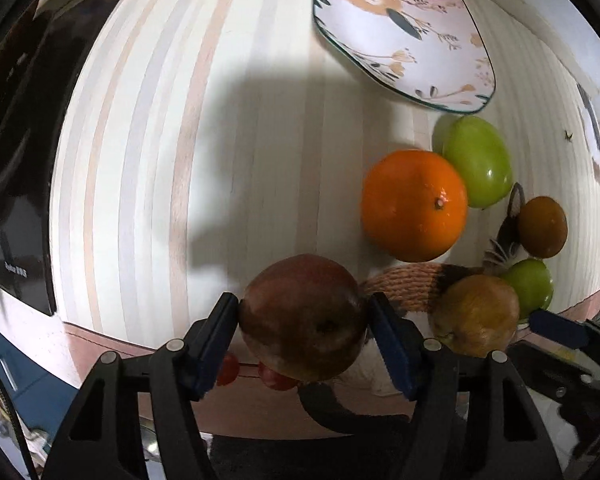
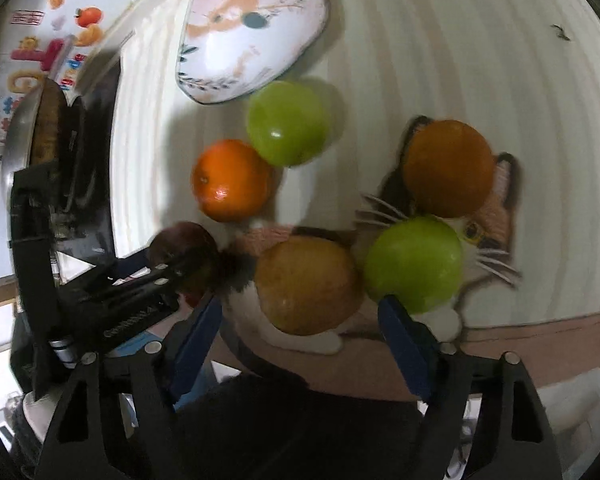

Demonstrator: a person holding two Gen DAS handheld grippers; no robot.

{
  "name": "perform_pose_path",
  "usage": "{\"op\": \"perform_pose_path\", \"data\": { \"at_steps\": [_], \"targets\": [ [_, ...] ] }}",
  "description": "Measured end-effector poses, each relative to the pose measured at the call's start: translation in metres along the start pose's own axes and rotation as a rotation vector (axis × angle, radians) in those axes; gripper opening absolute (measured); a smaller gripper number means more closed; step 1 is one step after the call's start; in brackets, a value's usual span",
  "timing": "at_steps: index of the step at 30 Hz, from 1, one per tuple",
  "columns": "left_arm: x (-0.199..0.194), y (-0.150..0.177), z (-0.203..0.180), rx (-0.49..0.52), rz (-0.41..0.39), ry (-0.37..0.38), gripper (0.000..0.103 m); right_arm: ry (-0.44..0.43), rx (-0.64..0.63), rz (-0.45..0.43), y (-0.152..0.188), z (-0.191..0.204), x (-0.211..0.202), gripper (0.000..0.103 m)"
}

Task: Organize fruits
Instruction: 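Grasp a red-brown apple with the left tool while the right tool grasps a brown pear, then lower the apple and pear onto the plate beside the oranges and open both tools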

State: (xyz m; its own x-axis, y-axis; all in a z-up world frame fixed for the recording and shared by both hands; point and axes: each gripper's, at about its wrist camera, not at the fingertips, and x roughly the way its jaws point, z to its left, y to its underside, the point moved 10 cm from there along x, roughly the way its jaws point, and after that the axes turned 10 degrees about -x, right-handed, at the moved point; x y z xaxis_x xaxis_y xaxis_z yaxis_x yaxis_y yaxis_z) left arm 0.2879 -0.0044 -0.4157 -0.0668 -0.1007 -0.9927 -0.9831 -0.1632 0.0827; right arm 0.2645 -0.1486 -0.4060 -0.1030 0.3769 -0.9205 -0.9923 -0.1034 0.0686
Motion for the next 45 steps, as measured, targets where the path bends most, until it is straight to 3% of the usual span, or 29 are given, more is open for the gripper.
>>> {"op": "perform_pose_path", "data": {
  "at_steps": [7,13,17,25,34,45],
  "targets": [
    [0.006,-0.006,0.008,-0.020,-0.003,0.020,0.065,0.083,-0.095,0.066,0.007,0.013,0.020,0.080],
    [0.003,-0.011,0.030,-0.041,0.005,0.047,0.065,0.190,-0.157,0.025,-0.003,0.023,0.029,0.080],
    [0.002,-0.012,0.033,-0.040,0.003,0.049,0.065,0.241,-0.197,-0.007,-0.009,0.027,0.031,0.070],
    [0.007,-0.009,0.032,-0.038,0.006,0.051,0.065,0.249,-0.208,0.019,-0.009,0.025,0.042,0.074],
    [0.002,-0.011,0.026,-0.023,0.000,0.023,0.065,0.223,-0.204,-0.022,-0.009,0.026,0.041,0.070],
    [-0.042,-0.026,0.012,-0.006,-0.064,0.062,0.065,0.171,-0.182,-0.110,-0.022,0.025,0.005,0.069]
  ]
}}
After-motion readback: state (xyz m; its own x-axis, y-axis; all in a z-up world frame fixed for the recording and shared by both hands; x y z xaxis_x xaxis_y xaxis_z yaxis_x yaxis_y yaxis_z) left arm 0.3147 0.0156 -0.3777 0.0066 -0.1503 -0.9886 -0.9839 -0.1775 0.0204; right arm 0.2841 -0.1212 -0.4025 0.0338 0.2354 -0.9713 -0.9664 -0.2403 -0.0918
